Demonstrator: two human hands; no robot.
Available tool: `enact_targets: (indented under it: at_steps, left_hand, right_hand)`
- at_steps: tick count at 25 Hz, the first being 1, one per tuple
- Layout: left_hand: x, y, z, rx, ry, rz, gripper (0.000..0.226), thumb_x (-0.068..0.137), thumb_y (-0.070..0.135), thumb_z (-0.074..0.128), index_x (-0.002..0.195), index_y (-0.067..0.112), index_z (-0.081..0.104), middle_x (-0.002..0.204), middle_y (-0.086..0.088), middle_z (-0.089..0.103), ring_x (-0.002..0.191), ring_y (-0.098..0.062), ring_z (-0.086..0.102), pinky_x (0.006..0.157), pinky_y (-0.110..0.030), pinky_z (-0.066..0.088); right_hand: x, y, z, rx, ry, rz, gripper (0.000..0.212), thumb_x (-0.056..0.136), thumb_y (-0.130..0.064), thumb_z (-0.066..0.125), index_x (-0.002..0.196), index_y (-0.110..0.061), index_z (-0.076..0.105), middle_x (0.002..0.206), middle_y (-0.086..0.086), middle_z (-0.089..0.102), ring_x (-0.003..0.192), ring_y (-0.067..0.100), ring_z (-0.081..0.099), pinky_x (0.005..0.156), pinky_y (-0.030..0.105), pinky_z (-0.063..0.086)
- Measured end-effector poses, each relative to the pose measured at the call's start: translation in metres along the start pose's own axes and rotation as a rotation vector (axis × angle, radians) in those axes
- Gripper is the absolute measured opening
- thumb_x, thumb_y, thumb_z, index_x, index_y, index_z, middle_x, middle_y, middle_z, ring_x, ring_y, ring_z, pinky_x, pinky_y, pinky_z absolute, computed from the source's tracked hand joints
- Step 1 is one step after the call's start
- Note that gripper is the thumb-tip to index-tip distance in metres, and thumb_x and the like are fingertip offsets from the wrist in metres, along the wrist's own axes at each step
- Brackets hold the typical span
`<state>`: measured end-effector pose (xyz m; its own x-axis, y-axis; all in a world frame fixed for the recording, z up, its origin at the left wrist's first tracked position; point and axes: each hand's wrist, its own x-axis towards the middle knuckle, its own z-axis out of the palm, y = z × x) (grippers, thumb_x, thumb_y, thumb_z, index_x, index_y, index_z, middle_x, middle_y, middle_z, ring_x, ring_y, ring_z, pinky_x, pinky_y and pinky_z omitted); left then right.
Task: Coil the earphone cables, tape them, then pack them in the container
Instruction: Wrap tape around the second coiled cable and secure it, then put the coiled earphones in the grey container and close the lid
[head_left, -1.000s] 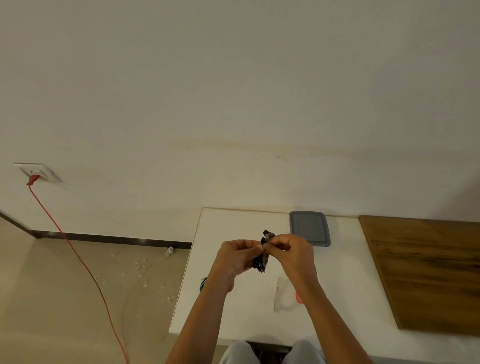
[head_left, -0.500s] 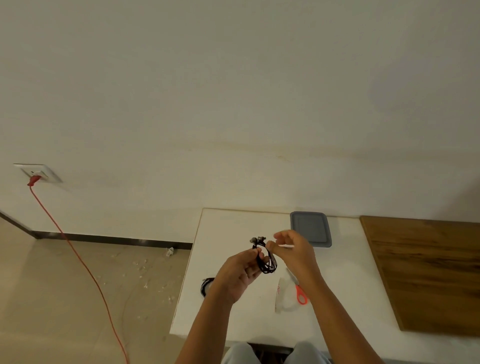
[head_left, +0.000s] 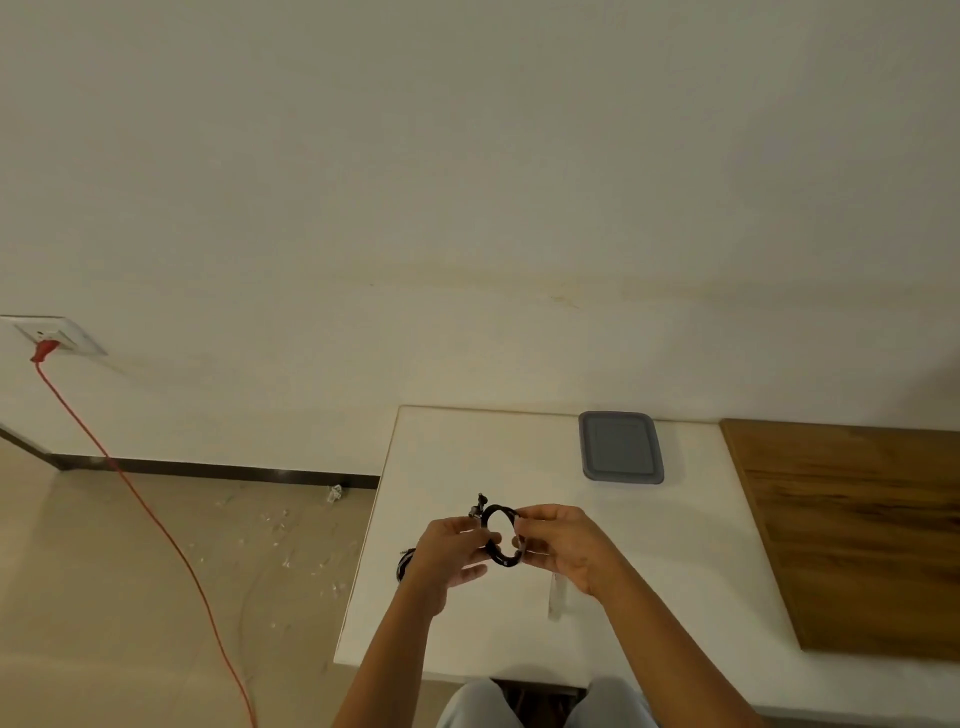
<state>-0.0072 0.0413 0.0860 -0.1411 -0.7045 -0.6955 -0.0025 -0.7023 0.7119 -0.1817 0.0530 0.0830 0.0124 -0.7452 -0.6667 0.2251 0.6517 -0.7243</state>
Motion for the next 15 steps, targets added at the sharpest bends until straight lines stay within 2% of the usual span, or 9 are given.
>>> enact_targets:
  at_steps: [3, 6, 9, 12, 15]
  left_hand:
    - [0.022, -0.014, 0.001, 0.095, 0.140, 0.025, 0.016, 0.089, 0.006, 0.063, 0.104, 0.008, 0.066, 0.091, -0.010, 0.074, 0.084, -0.020, 0.073, 0.076, -0.031, 0.058]
    - [0.048, -0.023, 0.002, 0.145, 0.250, 0.097, 0.020, 0.085, 0.004, 0.067, 0.105, 0.000, 0.070, 0.087, -0.010, 0.073, 0.081, -0.022, 0.072, 0.067, -0.025, 0.059]
    - [0.072, -0.025, 0.001, 0.350, 0.347, 0.143, 0.029, 0.082, 0.006, 0.069, 0.110, 0.001, 0.067, 0.085, -0.010, 0.074, 0.073, -0.020, 0.070, 0.067, -0.027, 0.057]
    - [0.090, -0.030, -0.002, 0.574, 0.403, 0.208, 0.030, 0.082, 0.011, 0.069, 0.111, 0.007, 0.066, 0.093, -0.007, 0.074, 0.078, -0.017, 0.067, 0.068, -0.027, 0.053]
    - [0.096, -0.035, -0.002, 0.639, 0.426, 0.273, 0.024, 0.086, 0.013, 0.067, 0.110, 0.008, 0.064, 0.101, -0.006, 0.070, 0.081, -0.018, 0.065, 0.066, -0.026, 0.051]
  right_hand:
    - [0.025, 0.018, 0.010, -0.155, 0.136, -0.074, 0.013, 0.086, 0.001, 0.063, 0.098, 0.001, 0.069, 0.080, 0.014, 0.068, 0.070, 0.021, 0.066, 0.075, 0.037, 0.060]
    - [0.052, 0.029, 0.021, -0.432, 0.349, -0.190, 0.013, 0.083, -0.005, 0.067, 0.096, -0.002, 0.069, 0.087, 0.011, 0.070, 0.081, 0.026, 0.070, 0.078, 0.038, 0.059]
    - [0.073, 0.039, 0.032, -0.563, 0.420, -0.263, 0.011, 0.082, -0.005, 0.068, 0.092, -0.002, 0.068, 0.087, 0.012, 0.071, 0.077, 0.025, 0.068, 0.069, 0.031, 0.056]
    - [0.088, 0.054, 0.039, -0.632, 0.482, -0.285, 0.007, 0.086, -0.005, 0.064, 0.091, -0.001, 0.066, 0.087, 0.013, 0.069, 0.076, 0.023, 0.065, 0.069, 0.034, 0.056]
    - [0.090, 0.058, 0.042, -0.663, 0.496, -0.265, 0.010, 0.089, -0.012, 0.063, 0.090, -0.002, 0.060, 0.088, 0.012, 0.065, 0.074, 0.022, 0.060, 0.069, 0.036, 0.054]
